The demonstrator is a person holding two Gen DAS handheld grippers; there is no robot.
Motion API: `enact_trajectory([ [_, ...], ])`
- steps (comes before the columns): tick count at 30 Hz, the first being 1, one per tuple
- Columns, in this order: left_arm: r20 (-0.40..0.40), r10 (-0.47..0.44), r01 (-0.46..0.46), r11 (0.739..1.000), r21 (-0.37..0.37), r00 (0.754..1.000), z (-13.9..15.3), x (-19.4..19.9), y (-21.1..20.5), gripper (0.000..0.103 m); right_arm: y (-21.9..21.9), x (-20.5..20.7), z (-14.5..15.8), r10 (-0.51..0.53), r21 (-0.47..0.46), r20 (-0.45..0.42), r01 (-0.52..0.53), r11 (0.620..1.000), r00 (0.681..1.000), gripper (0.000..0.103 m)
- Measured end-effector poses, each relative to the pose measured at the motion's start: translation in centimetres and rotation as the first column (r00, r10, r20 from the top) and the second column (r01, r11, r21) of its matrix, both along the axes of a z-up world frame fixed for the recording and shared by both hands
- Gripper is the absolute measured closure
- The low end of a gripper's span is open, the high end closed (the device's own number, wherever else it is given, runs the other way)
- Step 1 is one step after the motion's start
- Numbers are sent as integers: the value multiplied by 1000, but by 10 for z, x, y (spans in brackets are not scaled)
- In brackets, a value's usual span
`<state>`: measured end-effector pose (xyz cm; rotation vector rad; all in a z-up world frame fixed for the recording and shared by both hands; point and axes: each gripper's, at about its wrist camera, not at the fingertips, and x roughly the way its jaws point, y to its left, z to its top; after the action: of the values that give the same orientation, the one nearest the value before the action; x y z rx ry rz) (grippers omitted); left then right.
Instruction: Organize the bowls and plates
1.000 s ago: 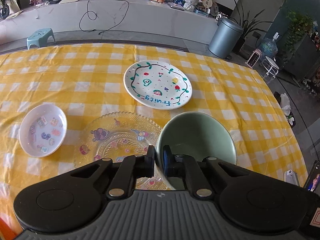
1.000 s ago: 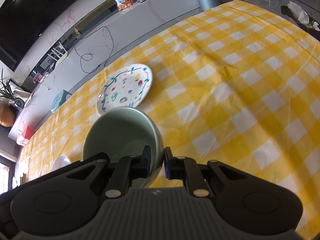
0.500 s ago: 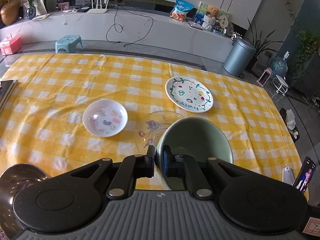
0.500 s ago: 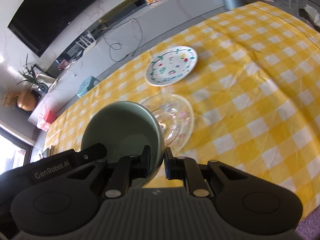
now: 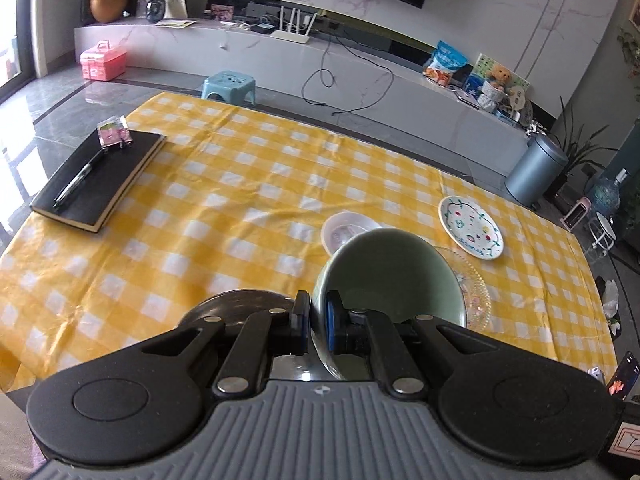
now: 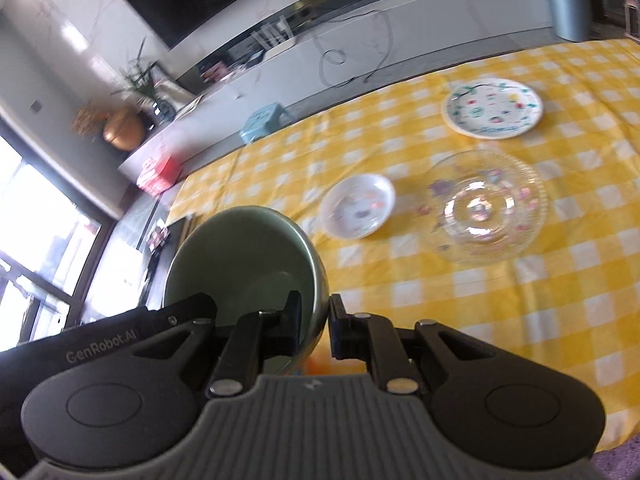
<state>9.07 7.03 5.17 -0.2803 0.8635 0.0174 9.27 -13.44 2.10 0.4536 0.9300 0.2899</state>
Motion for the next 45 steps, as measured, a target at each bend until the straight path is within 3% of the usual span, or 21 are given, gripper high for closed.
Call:
enact_trajectory([
  [8,-67,84,-87,996,-31,994,-18,-17,49,95,55,-5,-9,143,-42,-43,-145,989,989,91],
  [17,-148,68,-82,993,-88,987,-49,-21,62,95,69,-4,-30,160,-105,-111,-171,980,981,91],
  [29,-167,79,-94,992,-81,983,-58,-17,66,96,84,0,-33,190,-217,-74,-202,955,979,92],
  [35,-154,78,-85,995,-43,985,-56,-13,63,96,87,3,-33,199,-253,-49,-205,945,979,90],
  [45,-142,74,-82,995,-50,987,-54,-10,65,96,82,5,-33,190,-227,-37,-193,955,981,88],
])
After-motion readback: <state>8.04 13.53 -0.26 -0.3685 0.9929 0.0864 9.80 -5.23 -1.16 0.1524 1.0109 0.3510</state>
